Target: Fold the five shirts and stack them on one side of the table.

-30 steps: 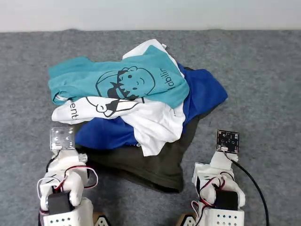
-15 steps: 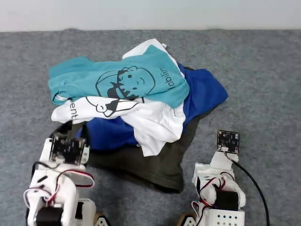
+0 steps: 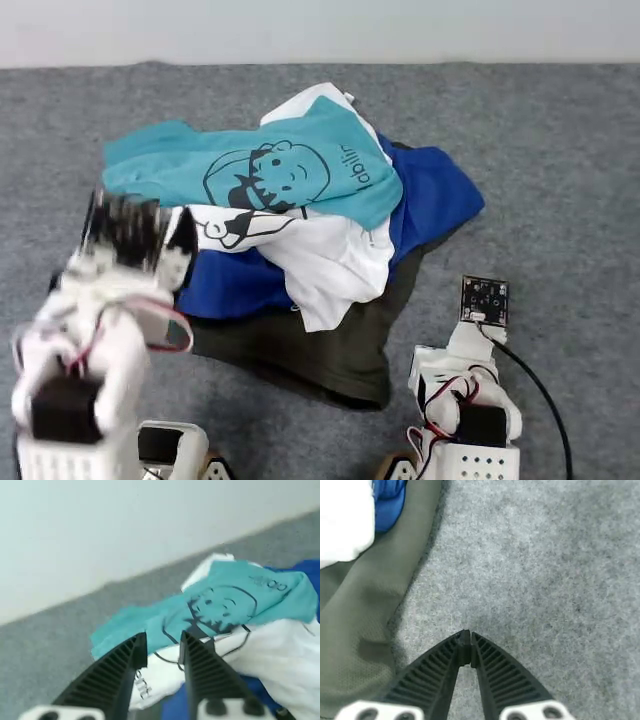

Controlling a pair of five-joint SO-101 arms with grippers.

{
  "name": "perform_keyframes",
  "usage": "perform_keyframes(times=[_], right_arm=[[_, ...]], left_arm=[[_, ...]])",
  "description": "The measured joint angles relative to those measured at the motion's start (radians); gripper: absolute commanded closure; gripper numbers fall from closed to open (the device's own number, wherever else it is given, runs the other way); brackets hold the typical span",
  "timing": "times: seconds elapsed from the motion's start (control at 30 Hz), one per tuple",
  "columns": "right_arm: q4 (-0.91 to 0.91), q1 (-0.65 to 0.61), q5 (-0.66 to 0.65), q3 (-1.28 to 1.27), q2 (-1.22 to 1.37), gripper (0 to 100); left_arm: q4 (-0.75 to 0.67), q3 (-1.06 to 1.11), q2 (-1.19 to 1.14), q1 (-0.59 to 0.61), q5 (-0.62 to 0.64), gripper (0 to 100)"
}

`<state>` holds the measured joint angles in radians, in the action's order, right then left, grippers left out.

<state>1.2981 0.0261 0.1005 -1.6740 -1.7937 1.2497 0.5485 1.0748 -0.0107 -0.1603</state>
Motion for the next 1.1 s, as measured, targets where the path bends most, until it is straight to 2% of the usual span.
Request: perform_keyframes(times=[0.17,0.3,0.4,0.53,0.7,0.8,1.1], right_arm=[[0.0,0.0,0.0,0.0,0.0,98.7],[0.0,0.0,0.0,0.0,0.0,98.7],[0.0,0.0,0.0,0.0,0.0,98.7],[0.0,0.0,0.0,0.0,0.0,98.7],[0.0,0.0,0.0,0.0,0.0,98.7],[0.0,0.0,0.0,0.0,0.0,98.7],[0.0,0.0,0.0,0.0,0.0,98.7]], left_arm=[[0.158,-0.198,-0.299,-0.028,0.003,87],[0.216,-0.292,-0.451,-0.028,-0.005,87],[0.221,-0.345,-0.548,-0.028,-0.106,86],[0.244,-0.417,-0.677,-0.028,-0.252,77],[0.396,-0.563,-0.862,-0.028,-0.404,66],[0.471,-0.643,-0.982,-0.028,-0.493,66],[0.476,-0.721,-1.223,-0.041,-0.608,66]])
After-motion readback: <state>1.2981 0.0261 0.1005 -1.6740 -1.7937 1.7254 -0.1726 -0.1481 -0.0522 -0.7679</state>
